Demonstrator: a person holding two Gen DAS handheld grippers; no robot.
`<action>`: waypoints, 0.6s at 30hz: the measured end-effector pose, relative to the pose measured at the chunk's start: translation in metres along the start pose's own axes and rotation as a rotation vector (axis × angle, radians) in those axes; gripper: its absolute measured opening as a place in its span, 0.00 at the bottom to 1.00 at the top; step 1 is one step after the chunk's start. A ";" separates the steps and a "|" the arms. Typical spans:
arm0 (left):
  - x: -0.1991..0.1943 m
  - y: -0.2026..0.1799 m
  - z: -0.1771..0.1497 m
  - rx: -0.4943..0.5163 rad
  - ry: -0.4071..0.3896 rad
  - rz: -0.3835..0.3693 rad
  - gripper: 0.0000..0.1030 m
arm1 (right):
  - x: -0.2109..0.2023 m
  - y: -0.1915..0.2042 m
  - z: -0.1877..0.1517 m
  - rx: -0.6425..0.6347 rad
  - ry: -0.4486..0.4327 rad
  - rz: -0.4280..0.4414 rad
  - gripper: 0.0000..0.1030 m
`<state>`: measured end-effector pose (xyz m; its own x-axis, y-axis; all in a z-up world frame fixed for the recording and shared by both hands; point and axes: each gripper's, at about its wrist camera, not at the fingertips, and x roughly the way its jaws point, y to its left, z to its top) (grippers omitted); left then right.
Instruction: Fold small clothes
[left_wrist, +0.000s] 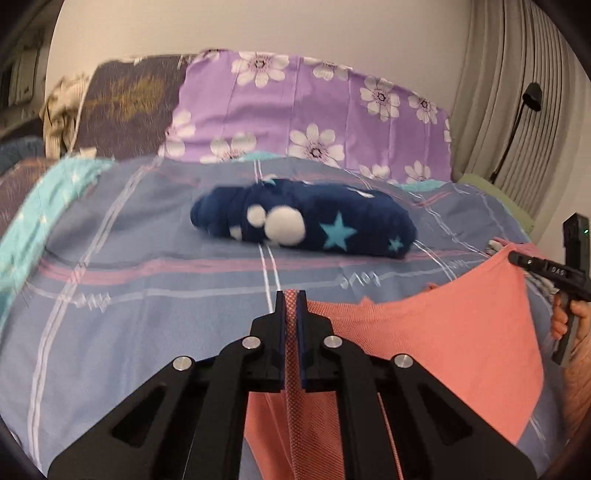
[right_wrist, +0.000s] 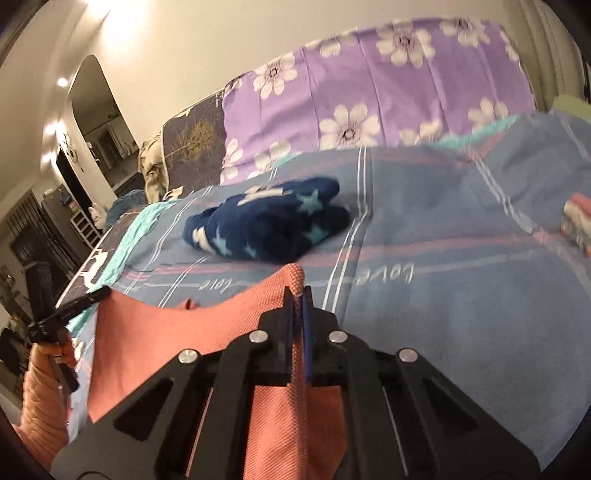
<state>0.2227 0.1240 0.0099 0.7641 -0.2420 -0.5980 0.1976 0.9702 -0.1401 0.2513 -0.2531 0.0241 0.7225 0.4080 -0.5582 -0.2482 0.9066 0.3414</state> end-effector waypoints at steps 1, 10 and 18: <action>0.008 0.001 0.003 0.001 0.006 0.015 0.04 | 0.008 -0.003 0.002 0.006 0.008 -0.011 0.04; 0.050 0.009 -0.030 0.007 0.142 0.104 0.37 | 0.029 -0.042 -0.041 0.094 0.166 -0.072 0.18; -0.004 -0.127 -0.045 0.196 0.166 -0.108 0.49 | -0.011 -0.078 -0.066 0.145 0.199 -0.059 0.15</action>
<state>0.1665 0.0019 -0.0053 0.6243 -0.3233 -0.7111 0.4002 0.9142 -0.0643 0.2206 -0.3215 -0.0464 0.5881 0.3812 -0.7133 -0.1038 0.9102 0.4009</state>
